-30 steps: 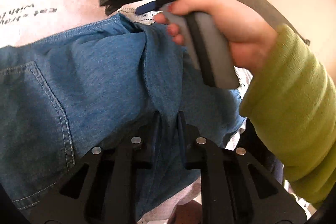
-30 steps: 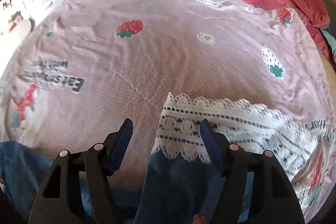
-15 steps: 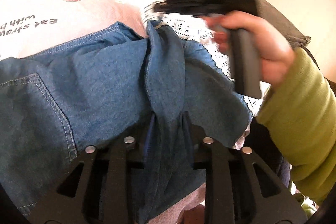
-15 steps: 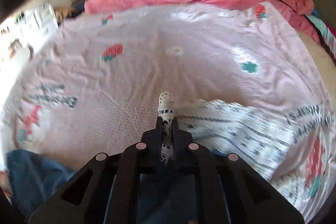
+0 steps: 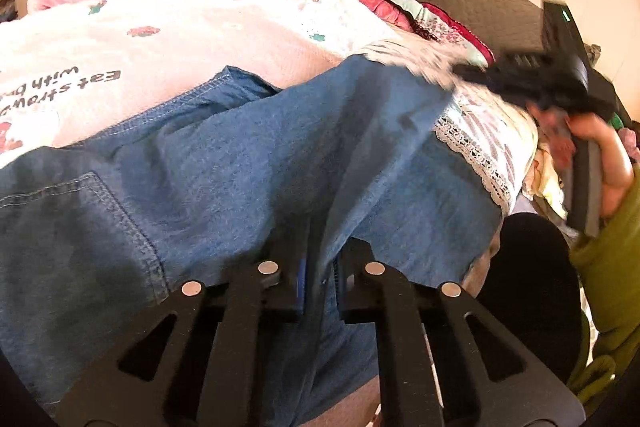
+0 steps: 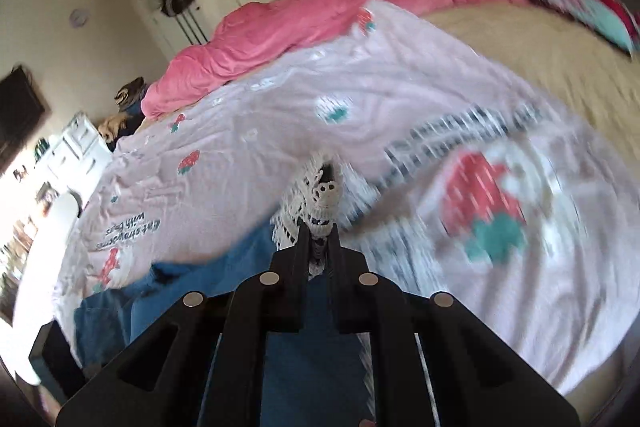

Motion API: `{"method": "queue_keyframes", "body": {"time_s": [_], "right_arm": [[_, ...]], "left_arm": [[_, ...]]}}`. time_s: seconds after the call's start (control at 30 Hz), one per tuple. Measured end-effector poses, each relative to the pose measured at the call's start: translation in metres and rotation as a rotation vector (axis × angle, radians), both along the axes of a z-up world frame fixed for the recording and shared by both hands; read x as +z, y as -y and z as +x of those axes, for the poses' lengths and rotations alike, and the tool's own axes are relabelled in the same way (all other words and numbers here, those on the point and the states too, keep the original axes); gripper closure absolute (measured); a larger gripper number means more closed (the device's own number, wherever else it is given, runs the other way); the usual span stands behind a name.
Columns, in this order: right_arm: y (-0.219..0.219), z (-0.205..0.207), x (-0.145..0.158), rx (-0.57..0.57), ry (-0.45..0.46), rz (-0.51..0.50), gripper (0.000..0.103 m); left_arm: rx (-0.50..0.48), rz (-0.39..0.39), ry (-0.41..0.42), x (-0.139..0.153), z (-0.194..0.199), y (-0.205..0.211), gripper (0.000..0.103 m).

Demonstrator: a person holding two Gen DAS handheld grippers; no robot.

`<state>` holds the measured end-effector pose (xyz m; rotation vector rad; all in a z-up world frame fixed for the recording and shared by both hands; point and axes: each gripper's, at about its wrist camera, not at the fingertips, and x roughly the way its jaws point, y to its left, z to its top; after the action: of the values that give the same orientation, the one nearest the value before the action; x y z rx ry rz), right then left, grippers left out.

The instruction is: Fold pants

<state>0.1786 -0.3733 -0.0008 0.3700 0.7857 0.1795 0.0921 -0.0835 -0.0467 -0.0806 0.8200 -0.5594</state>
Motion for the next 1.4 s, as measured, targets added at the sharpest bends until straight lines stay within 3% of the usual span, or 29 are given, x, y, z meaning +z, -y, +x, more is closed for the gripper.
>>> {"method": "queue_keyframes", "body": {"time_s": [0.23, 0.53, 0.67, 0.93, 1.33, 1.4], "right_arm": [[0.029, -0.057, -0.027, -0.007, -0.064, 0.078, 0.095], [0.035, -0.059, -0.047, 0.003, -0.101, 0.156, 0.086], [0.052, -0.063, -0.050, -0.035, -0.102, 0.210, 0.091], [0.057, -0.097, -0.035, 0.012, -0.104, 0.215, 0.093], [0.083, -0.131, -0.052, -0.042, -0.173, 0.220, 0.090], [0.083, -0.133, -0.050, -0.029, -0.160, 0.224, 0.083]], "left_arm": [[-0.006, 0.048, 0.035, 0.004, -0.013, -0.002, 0.098], [-0.030, 0.061, 0.062, 0.012, -0.021, 0.004, 0.099], [-0.029, 0.060, 0.055, 0.013, -0.021, 0.002, 0.102], [-0.026, 0.020, 0.044, 0.025, -0.037, -0.020, 0.103], [-0.063, 0.117, 0.046, 0.015, -0.049, -0.009, 0.101], [-0.061, 0.134, 0.048, 0.013, -0.048, -0.007, 0.093]]}}
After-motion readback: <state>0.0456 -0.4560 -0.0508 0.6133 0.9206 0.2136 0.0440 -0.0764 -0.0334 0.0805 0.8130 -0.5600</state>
